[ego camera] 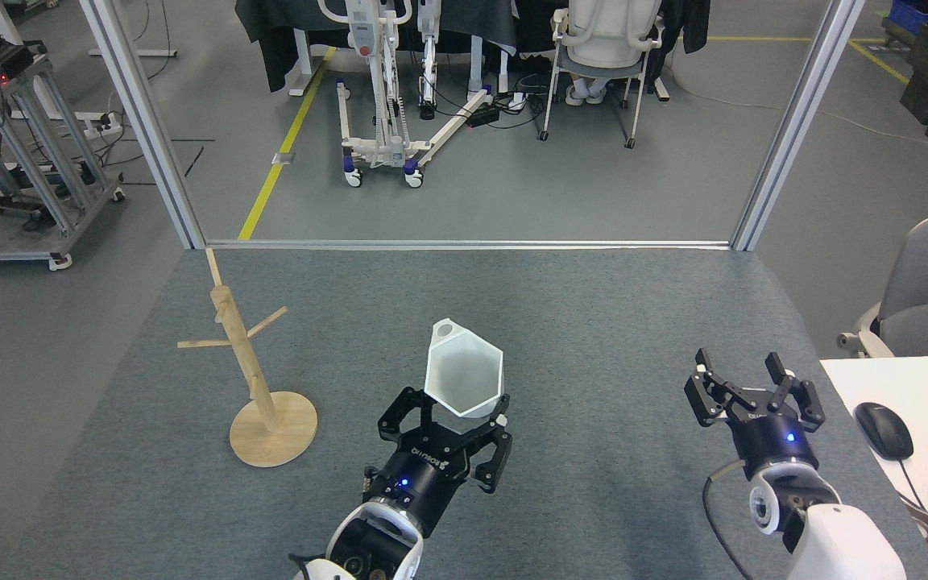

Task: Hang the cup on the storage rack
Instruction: 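Move the cup with the left gripper toward the wooden stand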

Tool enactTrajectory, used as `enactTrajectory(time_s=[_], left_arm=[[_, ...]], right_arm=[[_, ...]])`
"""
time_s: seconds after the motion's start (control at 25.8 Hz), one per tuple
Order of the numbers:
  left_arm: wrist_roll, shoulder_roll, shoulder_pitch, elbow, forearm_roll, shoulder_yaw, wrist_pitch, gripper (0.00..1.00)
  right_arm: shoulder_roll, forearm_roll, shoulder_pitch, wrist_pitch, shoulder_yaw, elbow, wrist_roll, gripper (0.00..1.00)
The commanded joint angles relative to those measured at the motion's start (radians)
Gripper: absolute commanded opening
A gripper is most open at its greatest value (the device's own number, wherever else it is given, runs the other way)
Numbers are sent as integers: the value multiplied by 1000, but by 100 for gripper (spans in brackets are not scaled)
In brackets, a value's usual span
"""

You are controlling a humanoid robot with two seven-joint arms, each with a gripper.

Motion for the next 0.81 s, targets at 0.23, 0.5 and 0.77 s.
enactTrajectory(time_s=[0.23,0.5,0.77], left_arm=[[72,192,107,-111,-76,64,4,6],[99,219,220,-137,-229,217,13,6],[102,227,281,-135,-274,332,70,7]], right_arm=[[56,129,57,-35,-119,1,-8,99],[53,130,71,-33,-112,-14,-8,99],[51,127,74,-35,-109,-34,-12,99]])
